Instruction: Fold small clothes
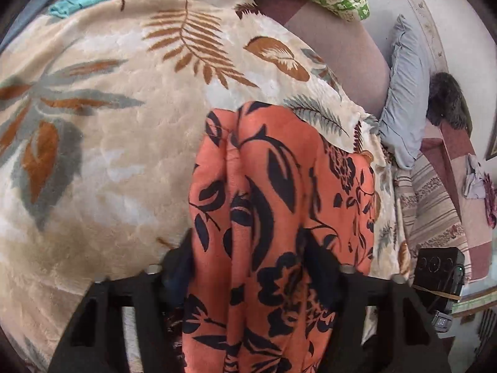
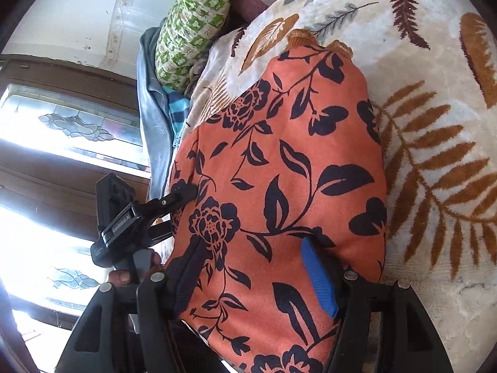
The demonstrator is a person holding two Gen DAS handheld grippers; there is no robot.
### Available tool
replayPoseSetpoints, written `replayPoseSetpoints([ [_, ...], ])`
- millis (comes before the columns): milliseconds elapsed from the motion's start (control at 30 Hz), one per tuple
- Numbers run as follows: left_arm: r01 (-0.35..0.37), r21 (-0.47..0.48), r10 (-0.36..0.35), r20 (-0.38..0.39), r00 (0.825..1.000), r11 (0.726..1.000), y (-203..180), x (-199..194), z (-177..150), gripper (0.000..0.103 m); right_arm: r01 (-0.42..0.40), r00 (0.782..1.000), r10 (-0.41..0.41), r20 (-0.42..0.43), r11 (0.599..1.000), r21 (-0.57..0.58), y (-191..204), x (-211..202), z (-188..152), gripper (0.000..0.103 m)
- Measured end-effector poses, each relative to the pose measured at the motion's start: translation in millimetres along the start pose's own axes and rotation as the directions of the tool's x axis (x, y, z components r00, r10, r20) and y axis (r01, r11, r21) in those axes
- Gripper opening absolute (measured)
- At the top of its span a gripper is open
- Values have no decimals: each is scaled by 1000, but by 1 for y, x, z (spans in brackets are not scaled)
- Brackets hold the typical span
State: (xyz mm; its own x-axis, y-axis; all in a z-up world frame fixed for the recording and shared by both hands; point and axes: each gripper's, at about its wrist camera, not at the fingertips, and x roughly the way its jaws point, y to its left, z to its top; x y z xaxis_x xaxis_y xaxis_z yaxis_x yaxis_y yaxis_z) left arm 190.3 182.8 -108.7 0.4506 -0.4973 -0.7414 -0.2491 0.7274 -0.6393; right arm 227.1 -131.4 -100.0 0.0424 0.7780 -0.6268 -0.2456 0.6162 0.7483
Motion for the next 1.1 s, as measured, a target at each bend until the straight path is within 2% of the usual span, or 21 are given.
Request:
replayPoseSetpoints([
  [33,17,-24,-17,-4,1000,1000,1,0,3,44,-4,1000,4,0,1000,1,-1,0,0,68],
  [67,18,-22,-18,-3,1000,1000,-1,-1,5,36,-7,1000,7,0,1000,2,-1,-1,0,68],
  [133,-64,75,61,43,997,995,-20,-9,4,29,-10,1000,10,-2,1000,-2,-1,-1,0,68],
  [200,-147,209,122,130,984,967,-41,-14,-2,27,-12,1000,12,-2,1000,-6,-1,-1,-1,68],
  [233,-163,209,141,115,983,964,-36,-5,-2,27,-11,1000,11,-1,1000,-7,-1,-1,-1,68],
  [267,-141,150,132,69,989,979,-19,5,1,28,-15,1000,15,-2,1000,-4,-2,0,-1,68],
  [300,-59,78,55,50,997,995,-4,6,3,29,-21,1000,21,-4,1000,2,-2,0,-1,68],
  [333,-23,47,21,41,999,999,3,3,6,30,-13,1000,13,-4,1000,-1,-1,0,-2,68],
  [367,-27,47,25,42,999,999,1,-3,6,33,-9,1000,9,-4,1000,-6,1,-1,-2,68],
  [467,-94,136,82,89,993,986,-18,-25,-4,37,-2,1000,2,-5,1000,-7,2,-2,-2,68],
  [533,-93,155,77,106,991,984,-21,-41,-16,50,-11,1000,11,0,1000,7,1,-5,-2,68],
  [567,-98,151,81,112,990,984,-19,-50,-24,61,-15,1000,15,2,1000,11,1,-6,-2,68],
  [600,-103,144,87,117,989,984,-16,-58,-33,68,-14,1000,14,3,1000,13,2,-6,-2,68],
  [733,-76,105,67,85,994,992,0,-72,-72,68,-9,1000,9,8,1000,12,2,-5,-3,68],
  [833,-70,54,68,25,997,996,10,-64,-95,68,0,1000,0,8,1000,8,3,-4,-3,68],
  [933,-69,50,69,0,998,996,11,-54,-108,68,7,1000,-7,4,1000,7,4,-4,-2,68],
  [967,-76,55,76,8,997,996,9,-55,-109,67,8,1000,-8,4,1000,8,4,-4,-2,68],
  [1000,-75,59,75,7,997,995,8,-55,-110,51,9,1000,-9,6,1000,10,5,-2,-2,68],
  [1033,-55,46,55,0,998,997,8,-57,-110,27,9,1000,-9,7,1000,11,5,-2,-2,68],
  [1067,-20,10,20,9,1000,1000,9,-63,-111,20,10,1000,-10,7,1000,13,5,-2,-2,68],
  [1100,-8,6,8,35,999,1000,6,-71,-112,19,10,1000,-11,7,1000,14,5,-2,-2,68],
])
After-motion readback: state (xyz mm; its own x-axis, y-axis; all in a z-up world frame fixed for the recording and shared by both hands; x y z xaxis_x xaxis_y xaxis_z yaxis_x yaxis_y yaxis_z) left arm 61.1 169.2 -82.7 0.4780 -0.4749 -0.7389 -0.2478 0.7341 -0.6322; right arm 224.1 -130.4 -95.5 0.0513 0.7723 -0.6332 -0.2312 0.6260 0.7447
